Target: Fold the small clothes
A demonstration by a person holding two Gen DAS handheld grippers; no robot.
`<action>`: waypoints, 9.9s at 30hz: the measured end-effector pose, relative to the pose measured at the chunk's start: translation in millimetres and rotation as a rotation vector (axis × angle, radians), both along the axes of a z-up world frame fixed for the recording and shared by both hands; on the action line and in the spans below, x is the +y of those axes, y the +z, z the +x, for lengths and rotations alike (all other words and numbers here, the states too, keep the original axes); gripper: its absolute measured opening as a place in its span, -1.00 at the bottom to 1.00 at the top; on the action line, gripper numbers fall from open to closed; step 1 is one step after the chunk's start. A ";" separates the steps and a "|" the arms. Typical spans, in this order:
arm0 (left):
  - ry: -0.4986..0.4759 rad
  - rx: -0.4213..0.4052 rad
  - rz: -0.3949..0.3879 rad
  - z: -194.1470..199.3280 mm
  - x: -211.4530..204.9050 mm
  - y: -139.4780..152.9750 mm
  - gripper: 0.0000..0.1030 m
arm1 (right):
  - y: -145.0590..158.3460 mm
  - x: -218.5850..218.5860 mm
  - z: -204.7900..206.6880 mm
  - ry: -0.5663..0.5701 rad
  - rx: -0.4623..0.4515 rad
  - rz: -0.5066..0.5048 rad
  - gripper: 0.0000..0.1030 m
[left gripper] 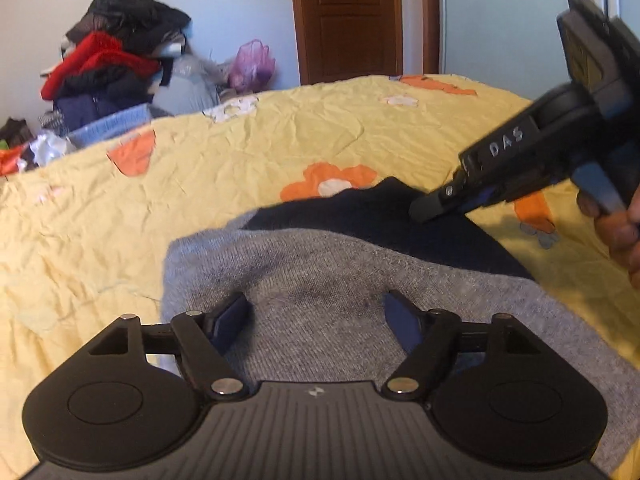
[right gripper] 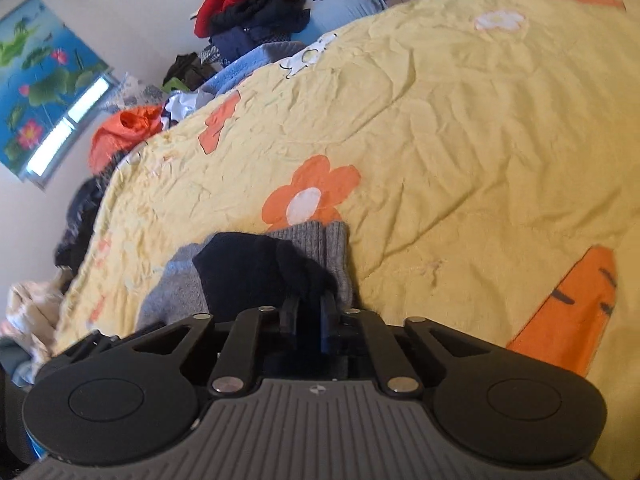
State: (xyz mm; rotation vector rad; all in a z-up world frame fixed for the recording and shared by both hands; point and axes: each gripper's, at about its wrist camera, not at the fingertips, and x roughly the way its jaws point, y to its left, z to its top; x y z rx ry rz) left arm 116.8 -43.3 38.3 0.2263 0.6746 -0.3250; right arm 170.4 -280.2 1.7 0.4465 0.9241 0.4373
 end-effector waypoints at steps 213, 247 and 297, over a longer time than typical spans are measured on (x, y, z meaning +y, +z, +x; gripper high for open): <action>0.326 0.045 -0.086 -214.8 57.6 -36.3 1.00 | -24.0 117.1 -277.7 -0.244 -0.249 -0.540 0.99; 0.328 0.044 -0.080 -215.7 57.8 -36.0 1.00 | -24.1 117.2 -277.3 -0.244 -0.249 -0.540 0.99; 0.328 0.045 -0.080 -216.9 58.2 -35.7 1.00 | -24.1 117.1 -277.5 -0.245 -0.250 -0.541 0.99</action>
